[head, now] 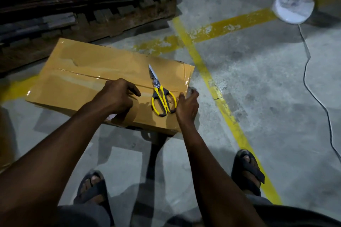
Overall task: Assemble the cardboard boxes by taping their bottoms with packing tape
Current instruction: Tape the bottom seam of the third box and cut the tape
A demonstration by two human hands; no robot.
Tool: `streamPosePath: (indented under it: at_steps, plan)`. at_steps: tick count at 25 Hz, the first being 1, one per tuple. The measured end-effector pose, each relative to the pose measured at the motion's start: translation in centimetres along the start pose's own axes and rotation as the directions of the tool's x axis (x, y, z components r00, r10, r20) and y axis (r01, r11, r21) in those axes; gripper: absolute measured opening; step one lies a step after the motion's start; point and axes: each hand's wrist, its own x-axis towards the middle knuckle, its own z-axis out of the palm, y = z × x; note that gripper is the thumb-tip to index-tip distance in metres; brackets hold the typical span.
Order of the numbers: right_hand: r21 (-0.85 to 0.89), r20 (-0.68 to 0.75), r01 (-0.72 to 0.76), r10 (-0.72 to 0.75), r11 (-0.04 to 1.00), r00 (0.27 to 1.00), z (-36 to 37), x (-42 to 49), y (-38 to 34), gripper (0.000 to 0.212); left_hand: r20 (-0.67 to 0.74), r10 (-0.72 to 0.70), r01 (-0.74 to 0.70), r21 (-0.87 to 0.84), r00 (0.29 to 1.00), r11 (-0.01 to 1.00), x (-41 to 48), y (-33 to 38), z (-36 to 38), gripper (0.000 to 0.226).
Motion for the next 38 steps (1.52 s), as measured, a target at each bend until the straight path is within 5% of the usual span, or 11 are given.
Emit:
streamPosePath:
  at_steps: [7, 10, 12, 15, 19, 22, 28, 34, 36, 38]
  plan:
    - [-0.103, 0.149, 0.011, 0.004, 0.995, 0.989, 2.3, 8.3, -3.1, 0.049, -0.031, 0.020, -0.020, 0.015, 0.999, 1.000, 0.5, -0.2, 0.4, 0.043]
    - [-0.107, 0.259, -0.102, 0.127, 0.989, 0.957, 2.5, 9.9, -1.4, 0.054, -0.043, 0.004, -0.003, 0.015, 0.999, 1.000, 0.4, -0.4, 0.1, 0.043]
    - [-0.098, 0.211, -0.102, 0.121, 0.990, 0.970, 2.3, 10.4, -1.0, 0.064, -0.034, -0.011, 0.012, 0.020, 0.999, 1.000, 0.5, -0.4, 0.0, 0.043]
    - [-0.085, 0.144, 0.085, -0.073, 0.993, 0.987, 1.3, 12.0, -1.8, 0.091, -0.014, -0.013, 0.013, 0.018, 1.000, 1.000, 0.4, -0.1, 0.1, 0.044]
    - [-0.300, 0.429, 0.301, -0.153, 0.905, 0.890, 0.4, 15.8, -2.4, 0.107, -0.012, -0.008, 0.008, 0.026, 1.000, 1.000, 0.3, -0.1, 0.3, 0.046]
    - [-0.307, 0.410, 0.275, -0.134, 0.911, 0.902, 0.3, 15.5, -2.2, 0.086, -0.025, -0.014, 0.015, 0.043, 1.000, 0.999, 0.2, 0.2, 0.1, 0.045]
    - [-0.242, 0.101, 0.084, -0.061, 0.967, 0.993, 2.5, 11.6, -1.2, 0.041, -0.005, 0.002, -0.002, 0.041, 1.000, 0.999, 0.1, 1.0, 0.1, 0.044]
    - [-0.416, 0.176, 0.145, -0.077, 0.898, 0.981, 0.0, 12.4, -1.7, 0.052, 0.010, 0.015, -0.015, 0.002, 1.000, 1.000, -0.5, 2.2, 0.2, 0.045]
    - [-0.533, 0.212, 0.345, -0.273, 0.773, 0.938, 0.3, 11.4, -1.6, 0.057, 0.000, 0.011, -0.011, 0.004, 1.000, 1.000, -0.7, 1.9, 0.2, 0.045]
    - [-0.678, 0.295, 0.511, -0.441, 0.529, 0.848, 1.5, 9.8, -0.5, 0.063, 0.003, 0.017, -0.017, 0.010, 1.000, 1.000, -0.8, 1.6, 0.1, 0.045]
